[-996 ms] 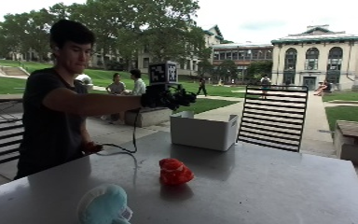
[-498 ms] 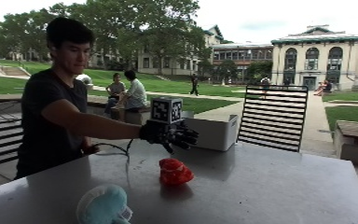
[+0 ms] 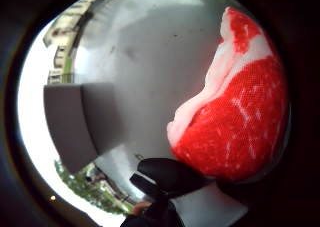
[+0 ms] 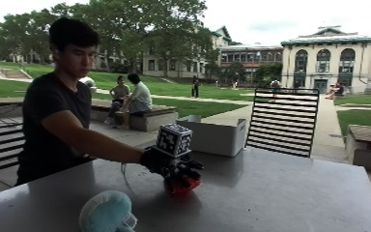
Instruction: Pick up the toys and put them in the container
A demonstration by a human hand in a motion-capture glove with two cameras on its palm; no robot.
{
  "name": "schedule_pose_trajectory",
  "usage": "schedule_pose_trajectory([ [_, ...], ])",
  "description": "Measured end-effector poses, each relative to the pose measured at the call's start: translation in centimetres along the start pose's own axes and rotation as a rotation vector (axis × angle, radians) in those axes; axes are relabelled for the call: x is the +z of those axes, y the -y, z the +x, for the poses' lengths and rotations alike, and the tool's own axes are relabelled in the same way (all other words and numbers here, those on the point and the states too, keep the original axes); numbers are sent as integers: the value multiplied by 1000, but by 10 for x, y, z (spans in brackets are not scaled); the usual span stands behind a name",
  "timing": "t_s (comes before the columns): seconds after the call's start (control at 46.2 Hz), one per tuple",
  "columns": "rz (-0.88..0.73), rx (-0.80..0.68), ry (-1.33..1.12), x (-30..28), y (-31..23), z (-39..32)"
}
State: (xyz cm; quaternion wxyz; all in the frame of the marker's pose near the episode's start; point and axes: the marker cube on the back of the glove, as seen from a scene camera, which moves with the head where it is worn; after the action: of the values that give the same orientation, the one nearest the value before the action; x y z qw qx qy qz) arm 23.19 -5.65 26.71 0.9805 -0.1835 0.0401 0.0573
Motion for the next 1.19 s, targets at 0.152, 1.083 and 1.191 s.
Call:
schedule_pose_trajectory([
  [0.152,11,26,22,11,2,2],
  [1.083,517,-224,44,-294,-81,-242],
  [1.191,507,-392,202,-321,-98,-314],
])
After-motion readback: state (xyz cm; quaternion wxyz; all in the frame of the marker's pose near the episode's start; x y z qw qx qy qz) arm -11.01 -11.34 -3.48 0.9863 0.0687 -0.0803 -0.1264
